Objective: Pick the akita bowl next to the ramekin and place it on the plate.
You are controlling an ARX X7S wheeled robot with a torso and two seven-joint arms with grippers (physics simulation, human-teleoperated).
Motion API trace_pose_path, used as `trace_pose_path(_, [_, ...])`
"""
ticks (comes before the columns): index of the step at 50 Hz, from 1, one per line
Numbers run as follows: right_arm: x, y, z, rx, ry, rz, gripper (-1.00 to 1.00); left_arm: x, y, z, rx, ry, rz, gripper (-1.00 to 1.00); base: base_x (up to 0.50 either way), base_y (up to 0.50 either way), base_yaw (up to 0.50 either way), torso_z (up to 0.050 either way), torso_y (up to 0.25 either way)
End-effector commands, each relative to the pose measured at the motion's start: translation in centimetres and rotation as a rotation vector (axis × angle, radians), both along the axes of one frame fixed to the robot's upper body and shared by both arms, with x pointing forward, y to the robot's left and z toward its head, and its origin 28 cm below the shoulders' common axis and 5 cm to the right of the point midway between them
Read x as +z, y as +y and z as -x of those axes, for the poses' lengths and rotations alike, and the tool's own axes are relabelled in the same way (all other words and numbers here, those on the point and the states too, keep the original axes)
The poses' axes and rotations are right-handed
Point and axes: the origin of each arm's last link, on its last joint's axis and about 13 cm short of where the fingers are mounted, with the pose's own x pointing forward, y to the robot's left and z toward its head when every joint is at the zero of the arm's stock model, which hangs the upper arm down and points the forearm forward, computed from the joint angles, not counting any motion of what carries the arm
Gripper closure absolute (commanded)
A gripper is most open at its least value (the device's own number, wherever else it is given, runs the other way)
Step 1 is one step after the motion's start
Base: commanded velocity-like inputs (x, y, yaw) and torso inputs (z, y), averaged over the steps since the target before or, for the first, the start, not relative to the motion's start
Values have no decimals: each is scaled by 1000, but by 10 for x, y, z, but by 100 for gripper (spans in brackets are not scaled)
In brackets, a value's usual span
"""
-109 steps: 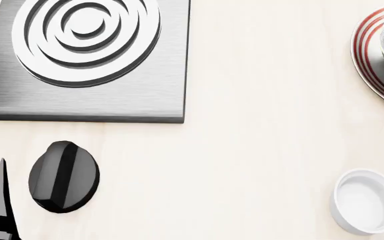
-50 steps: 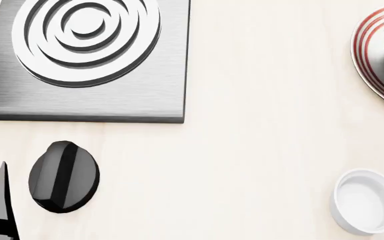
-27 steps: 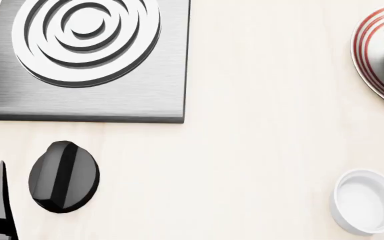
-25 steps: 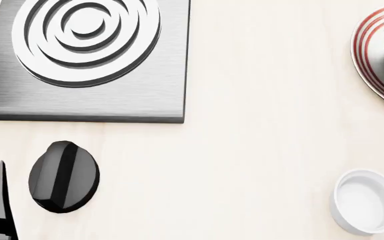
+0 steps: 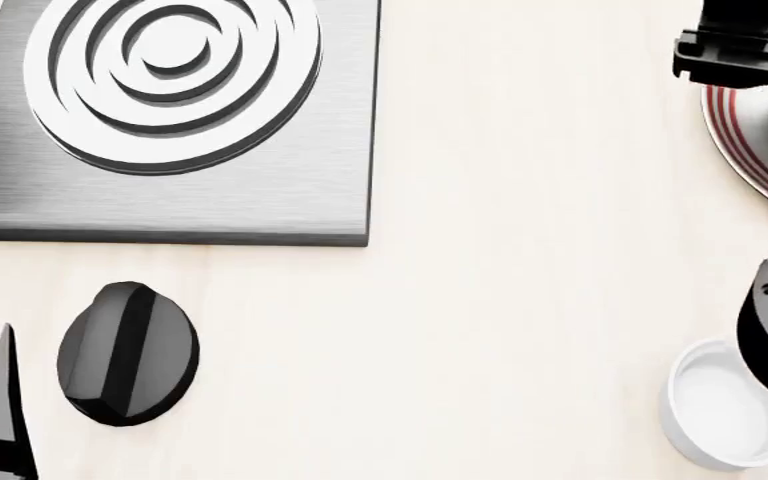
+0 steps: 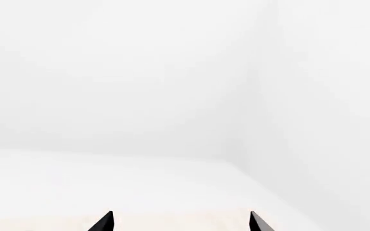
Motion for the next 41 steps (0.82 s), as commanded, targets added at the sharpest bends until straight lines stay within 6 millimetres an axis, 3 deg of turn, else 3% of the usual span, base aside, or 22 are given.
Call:
trace_pose_path(1, [-10,16,19,80,-76,80,-100,1,1,1,-9,16,5,-100,0,0,0,0,0])
trace_pose_path(41, [-62,60,72,162,-166,221,-100,3,2,1,-8,14,13,-100,0,0,0,0,0])
